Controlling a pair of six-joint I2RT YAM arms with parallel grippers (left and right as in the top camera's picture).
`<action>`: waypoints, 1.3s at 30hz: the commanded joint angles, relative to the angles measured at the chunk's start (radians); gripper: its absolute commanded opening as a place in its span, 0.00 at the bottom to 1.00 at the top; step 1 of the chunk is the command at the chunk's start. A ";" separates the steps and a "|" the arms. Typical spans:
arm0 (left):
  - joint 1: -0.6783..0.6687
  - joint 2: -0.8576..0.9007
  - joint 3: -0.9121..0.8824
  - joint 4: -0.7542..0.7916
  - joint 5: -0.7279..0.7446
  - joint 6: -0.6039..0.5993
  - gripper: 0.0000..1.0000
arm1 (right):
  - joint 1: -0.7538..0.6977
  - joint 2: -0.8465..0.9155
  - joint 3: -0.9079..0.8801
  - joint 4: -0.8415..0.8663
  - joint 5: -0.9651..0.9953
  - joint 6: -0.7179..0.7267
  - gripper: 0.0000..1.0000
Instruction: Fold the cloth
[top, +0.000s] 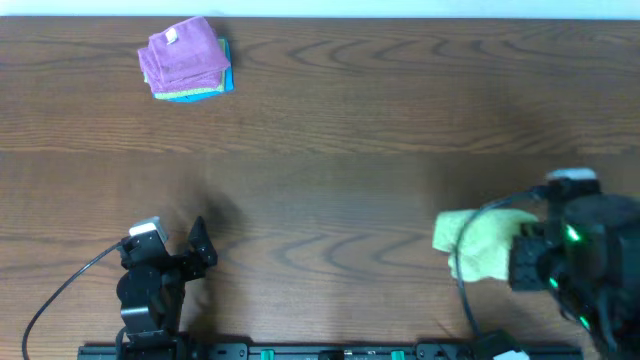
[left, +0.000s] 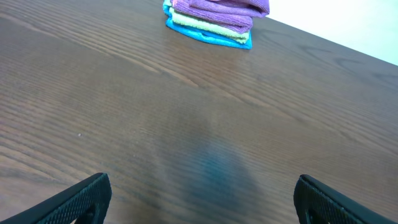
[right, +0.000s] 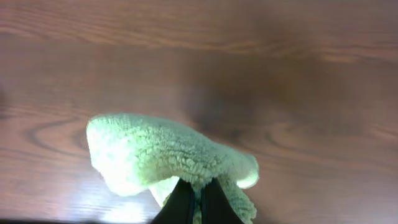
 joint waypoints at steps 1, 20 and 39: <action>-0.002 -0.008 -0.020 -0.003 0.003 -0.001 0.95 | 0.006 0.074 -0.098 0.099 -0.123 -0.031 0.01; -0.002 -0.008 -0.020 -0.003 0.003 -0.001 0.95 | 0.034 0.545 0.014 0.189 -0.132 -0.146 0.99; -0.002 -0.008 -0.020 -0.003 0.003 -0.001 0.95 | 0.034 0.769 -0.142 0.372 -0.261 -0.146 0.72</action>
